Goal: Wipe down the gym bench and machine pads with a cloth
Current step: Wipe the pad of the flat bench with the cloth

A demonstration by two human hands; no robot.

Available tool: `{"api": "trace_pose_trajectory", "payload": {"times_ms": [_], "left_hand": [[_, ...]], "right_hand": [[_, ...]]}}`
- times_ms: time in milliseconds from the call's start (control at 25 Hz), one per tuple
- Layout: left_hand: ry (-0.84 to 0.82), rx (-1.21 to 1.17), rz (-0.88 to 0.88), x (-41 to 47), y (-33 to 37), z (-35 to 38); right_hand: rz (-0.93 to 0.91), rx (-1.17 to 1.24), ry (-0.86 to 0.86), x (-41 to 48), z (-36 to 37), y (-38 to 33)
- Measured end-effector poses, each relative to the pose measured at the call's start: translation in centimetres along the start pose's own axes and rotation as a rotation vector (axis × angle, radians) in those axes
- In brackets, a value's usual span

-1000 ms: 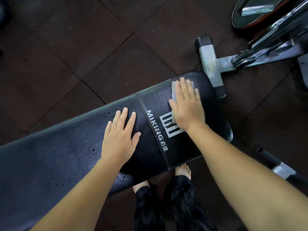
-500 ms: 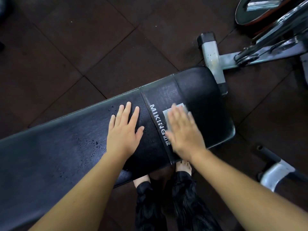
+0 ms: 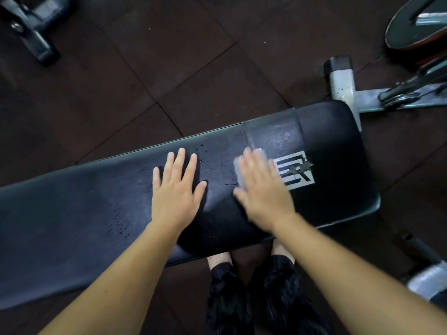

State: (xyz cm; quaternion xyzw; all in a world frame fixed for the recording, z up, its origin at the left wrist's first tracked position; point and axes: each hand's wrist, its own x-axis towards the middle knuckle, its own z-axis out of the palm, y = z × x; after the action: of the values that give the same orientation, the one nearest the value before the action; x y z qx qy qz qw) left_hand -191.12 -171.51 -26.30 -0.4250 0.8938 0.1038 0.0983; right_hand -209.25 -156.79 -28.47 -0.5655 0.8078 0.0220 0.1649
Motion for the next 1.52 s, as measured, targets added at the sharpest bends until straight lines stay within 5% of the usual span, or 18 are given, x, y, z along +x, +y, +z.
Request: {"api": "trace_pose_trajectory", "payload": {"times_ms": [120, 280, 400, 520, 640, 800, 920, 1040, 1160, 1360, 1520], "left_hand": [[-0.001, -0.01, -0.084, -0.5, -3.4, -0.2], [-0.001, 0.006, -0.146, -1.3, -8.1, -0.1], [-0.035, -0.016, -0.181, -1.6, -9.9, 0.3], [-0.045, -0.047, -0.176, -1.5, -9.8, 0.6], [-0.06, -0.079, -0.168, -1.6, -10.0, 0.6], [-0.093, -0.059, -0.155, -1.3, -10.0, 0.8], [-0.095, -0.048, -0.151, -1.4, -10.1, 1.0], [-0.102, -0.056, -0.159, -1.3, -10.2, 0.9], [-0.103, -0.061, -0.153, -1.3, -10.2, 0.7], [-0.079, -0.03, -0.152, -1.1, -10.1, 1.4], [-0.039, -0.018, -0.133, -1.3, -10.2, 1.9]], "right_hand": [[-0.221, -0.045, -0.042, -2.9, 1.1, -0.5], [0.055, -0.016, -0.006, 2.0, -1.2, 3.9], [0.193, 0.036, -0.005, 5.5, -1.9, -0.7], [0.066, 0.046, -0.006, 7.7, -1.4, -9.6], [-0.114, -0.037, -0.072, 7.7, -0.9, -10.2], [0.127, -0.093, -0.064, 8.4, -3.4, -1.6], [0.235, -0.037, -0.016, 9.3, -3.1, -4.2], [0.069, 0.038, -0.029, 9.1, -1.4, -11.4], [-0.103, -0.039, -0.081, 8.0, -1.3, -10.6], [0.026, -0.154, -0.062, 8.8, -3.1, -2.2], [0.081, -0.006, 0.009, 9.9, -1.8, -8.5]]}}
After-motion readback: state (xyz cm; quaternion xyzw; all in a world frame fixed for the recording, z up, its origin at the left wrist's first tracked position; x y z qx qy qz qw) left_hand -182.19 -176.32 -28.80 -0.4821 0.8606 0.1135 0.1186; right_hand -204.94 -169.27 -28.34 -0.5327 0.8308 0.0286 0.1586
